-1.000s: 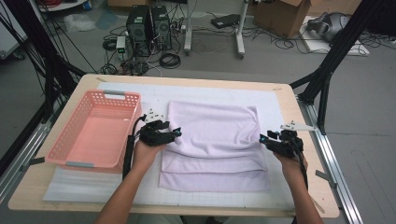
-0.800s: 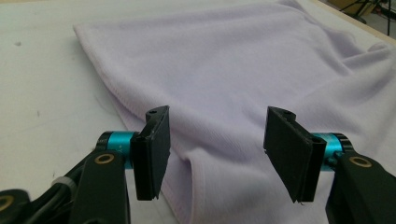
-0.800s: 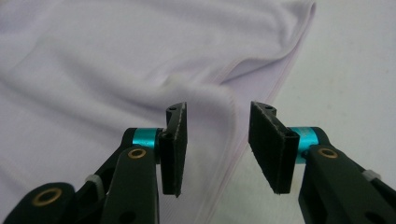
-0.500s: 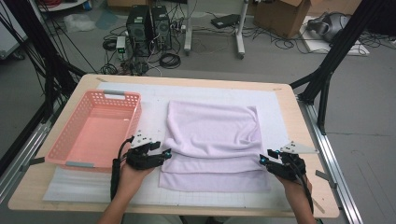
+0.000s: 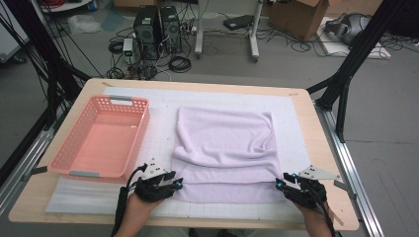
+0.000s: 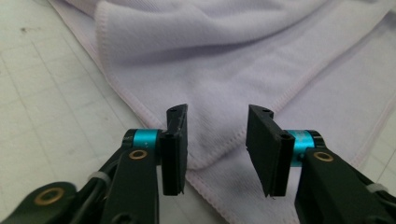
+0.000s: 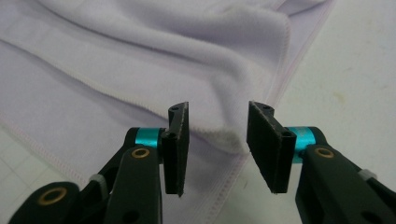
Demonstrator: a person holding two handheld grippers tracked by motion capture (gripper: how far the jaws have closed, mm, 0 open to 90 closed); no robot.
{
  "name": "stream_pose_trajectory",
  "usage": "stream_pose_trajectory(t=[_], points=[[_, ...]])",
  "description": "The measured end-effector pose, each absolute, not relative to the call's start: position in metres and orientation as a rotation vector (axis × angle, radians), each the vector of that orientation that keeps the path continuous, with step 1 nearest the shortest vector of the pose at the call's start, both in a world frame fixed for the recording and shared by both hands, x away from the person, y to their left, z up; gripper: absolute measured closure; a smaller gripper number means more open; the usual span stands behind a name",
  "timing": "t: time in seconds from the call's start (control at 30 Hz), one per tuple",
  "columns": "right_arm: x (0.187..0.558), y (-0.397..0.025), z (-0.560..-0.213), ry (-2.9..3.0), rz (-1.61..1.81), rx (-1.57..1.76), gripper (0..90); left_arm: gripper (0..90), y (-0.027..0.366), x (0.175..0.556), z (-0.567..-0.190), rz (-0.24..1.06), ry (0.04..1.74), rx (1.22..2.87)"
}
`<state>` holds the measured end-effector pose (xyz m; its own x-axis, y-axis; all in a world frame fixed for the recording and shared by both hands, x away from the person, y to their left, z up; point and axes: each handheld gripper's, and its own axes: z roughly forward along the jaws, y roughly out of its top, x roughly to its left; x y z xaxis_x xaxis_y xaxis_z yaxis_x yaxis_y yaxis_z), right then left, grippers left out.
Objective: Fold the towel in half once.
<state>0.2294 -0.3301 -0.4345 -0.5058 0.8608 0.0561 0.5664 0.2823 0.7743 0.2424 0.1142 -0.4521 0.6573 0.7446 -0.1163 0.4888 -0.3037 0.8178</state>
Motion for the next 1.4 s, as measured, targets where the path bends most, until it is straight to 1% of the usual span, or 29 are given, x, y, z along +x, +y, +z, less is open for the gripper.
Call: stream_pose_trajectory(t=[0.07, 0.13, 0.2, 0.27, 0.3, 0.47, 0.53, 0.73, 1.03, 1.1, 1.13, 1.17, 1.23, 1.27, 1.33, 1.4], points=[[0.23, -0.329, -0.441, 2.192, 1.058, 1.3, 61.4, 64.3, 0.111, 0.239, -0.452, 0.416, 0.957, 1.99], [0.23, -0.328, -0.445, 2.186, 1.046, 1.307, 64.6, 69.4, 0.11, 0.238, -0.453, 0.446, 0.975, 1.983], [0.228, -0.327, -0.444, 2.177, 1.024, 1.295, 71.6, 77.0, 0.11, 0.238, -0.454, 0.463, 0.991, 1.979], [0.226, -0.326, -0.445, 2.176, 1.005, 1.282, 79.4, 82.9, 0.109, 0.238, -0.454, 0.481, 1.011, 1.974], [0.225, -0.326, -0.445, 2.174, 1.0, 1.267, 83.0, 84.4, 0.109, 0.238, -0.454, 0.49, 1.011, 1.974], [0.22, -0.326, -0.439, 2.129, 1.022, 1.241, 84.7, 86.5, 0.112, 0.231, -0.449, 0.513, 0.986, 1.945], [0.217, -0.327, -0.435, 2.123, 1.041, 1.234, 84.7, 86.6, 0.115, 0.227, -0.444, 0.493, 0.98, 1.908], [0.198, -0.329, -0.427, 2.141, 1.047, 1.168, 84.7, 86.5, 0.122, 0.208, -0.432, 0.457, 0.953, 1.878], [0.182, -0.333, -0.424, 2.193, 1.033, 1.152, 84.7, 86.4, 0.126, 0.187, -0.435, 0.42, 0.946, 1.908], [0.178, -0.332, -0.424, 2.21, 1.018, 1.145, 84.5, 85.6, 0.129, 0.184, -0.436, 0.391, 0.962, 1.898], [0.177, -0.332, -0.425, 2.218, 1.012, 1.143, 84.1, 83.7, 0.13, 0.184, -0.436, 0.378, 0.973, 1.893], [0.176, -0.332, -0.425, 2.226, 1.004, 1.146, 82.7, 79.7, 0.133, 0.184, -0.436, 0.373, 0.981, 1.885], [0.175, -0.334, -0.426, 2.222, 1.008, 1.167, 73.8, 64.0, 0.138, 0.186, -0.434, 0.353, 1.006, 1.852], [0.174, -0.337, -0.424, 2.207, 1.026, 1.184, 72.6, 61.1, 0.141, 0.187, -0.433, 0.355, 1.01, 1.83], [0.173, -0.342, -0.419, 2.148, 1.091, 1.212, 69.3, 57.9, 0.145, 0.19, -0.43, 0.37, 1.013, 1.805], [0.173, -0.346, -0.414, 2.091, 1.152, 1.239, 69.2, 57.3, 0.147, 0.195, -0.43, 0.381, 1.024, 1.794]])
